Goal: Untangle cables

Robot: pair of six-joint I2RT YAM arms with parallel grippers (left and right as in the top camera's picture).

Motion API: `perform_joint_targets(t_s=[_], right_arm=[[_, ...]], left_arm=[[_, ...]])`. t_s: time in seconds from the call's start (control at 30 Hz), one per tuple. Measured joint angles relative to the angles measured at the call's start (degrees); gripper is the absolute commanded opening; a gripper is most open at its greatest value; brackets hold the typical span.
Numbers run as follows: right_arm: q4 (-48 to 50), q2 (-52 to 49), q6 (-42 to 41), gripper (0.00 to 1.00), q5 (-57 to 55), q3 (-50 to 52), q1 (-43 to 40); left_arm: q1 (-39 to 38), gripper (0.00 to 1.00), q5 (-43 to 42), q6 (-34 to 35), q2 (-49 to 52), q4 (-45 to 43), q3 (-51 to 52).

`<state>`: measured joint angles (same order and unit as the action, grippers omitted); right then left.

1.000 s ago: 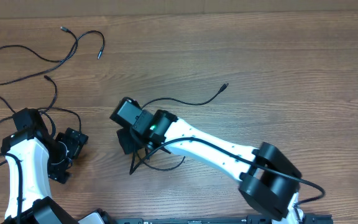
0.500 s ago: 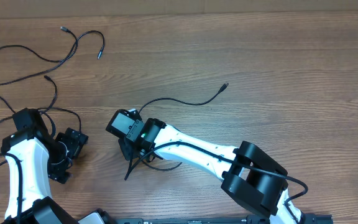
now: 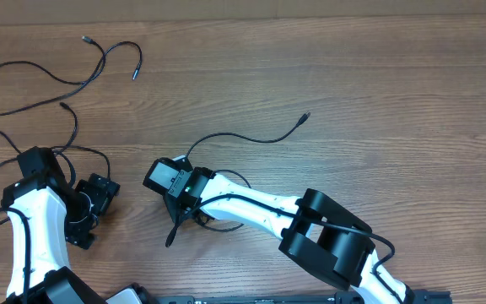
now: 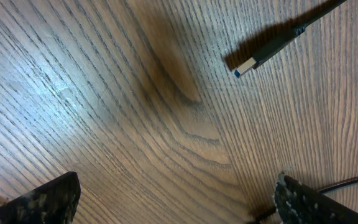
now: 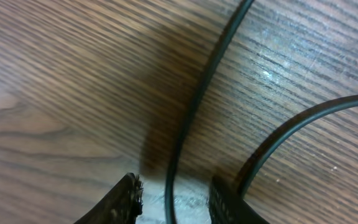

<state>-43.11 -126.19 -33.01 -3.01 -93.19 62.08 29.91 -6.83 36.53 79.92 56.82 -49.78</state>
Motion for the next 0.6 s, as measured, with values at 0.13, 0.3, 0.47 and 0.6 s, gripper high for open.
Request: perform_joint_targets(t_s=[0.13,0.3,0.47,0.6], right_arm=[[0.1,-0.6,0.0,0.28,-0.4,-0.1,0.0],[-0.1,-0.9,0.1,0.07,-1.6,-0.2,0.0],[-4.0,-0.9,-3.1,0.07,-6.6,-0.6,-0.7],[-5.6,-0.9,-4.8,0.08,-9.2,-0.7,-4.2]], left_arm=[[0.0,1.0,0.0,0.0,0.0,0.0,0.0],[0.0,1.0,0.0,0.0,0.0,0.0,0.0],[0.0,1.0,0.0,0.0,0.0,0.0,0.0],[0.0,1.0,0.0,0.0,0.0,0.0,0.0]])
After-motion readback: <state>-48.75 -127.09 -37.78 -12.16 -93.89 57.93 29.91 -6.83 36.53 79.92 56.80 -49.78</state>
